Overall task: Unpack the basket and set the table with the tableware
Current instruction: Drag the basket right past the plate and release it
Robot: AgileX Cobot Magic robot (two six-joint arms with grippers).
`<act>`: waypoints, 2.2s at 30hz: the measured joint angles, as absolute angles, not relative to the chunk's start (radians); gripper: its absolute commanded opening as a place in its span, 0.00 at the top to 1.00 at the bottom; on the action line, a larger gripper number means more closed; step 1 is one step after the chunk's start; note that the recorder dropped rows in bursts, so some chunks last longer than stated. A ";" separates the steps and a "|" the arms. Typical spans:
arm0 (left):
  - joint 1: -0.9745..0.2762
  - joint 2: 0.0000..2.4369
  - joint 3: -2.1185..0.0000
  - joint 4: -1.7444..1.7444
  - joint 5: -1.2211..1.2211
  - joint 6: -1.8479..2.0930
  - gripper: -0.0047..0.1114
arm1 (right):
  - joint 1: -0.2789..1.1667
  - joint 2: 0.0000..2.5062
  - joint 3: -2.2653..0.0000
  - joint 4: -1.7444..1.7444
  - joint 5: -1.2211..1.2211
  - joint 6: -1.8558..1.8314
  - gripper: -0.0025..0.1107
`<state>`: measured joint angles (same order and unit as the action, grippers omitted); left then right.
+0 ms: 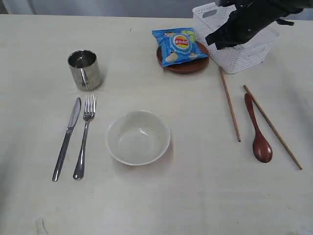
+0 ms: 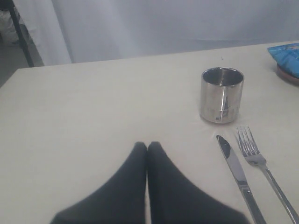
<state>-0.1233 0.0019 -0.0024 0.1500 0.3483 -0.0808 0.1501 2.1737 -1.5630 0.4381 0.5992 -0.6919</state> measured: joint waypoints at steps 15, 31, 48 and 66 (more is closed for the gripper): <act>-0.123 0.002 -0.002 0.150 0.348 -0.081 0.96 | 0.289 2.174 -1.567 0.447 0.602 -0.501 0.98; -0.123 0.002 -0.002 0.150 0.348 -0.081 0.96 | 0.418 2.180 -1.567 0.391 0.483 0.164 0.98; -0.123 0.002 -0.002 0.150 0.348 -0.081 0.96 | 0.336 2.116 -1.567 0.080 0.694 0.446 0.98; -0.123 0.002 -0.002 0.150 0.348 -0.081 0.96 | 0.419 2.112 -1.567 0.116 0.740 0.446 0.98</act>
<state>-0.1233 0.0019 -0.0024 0.1500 0.3483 -0.0808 0.4187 2.1123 -1.5673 0.1160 0.7397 0.4458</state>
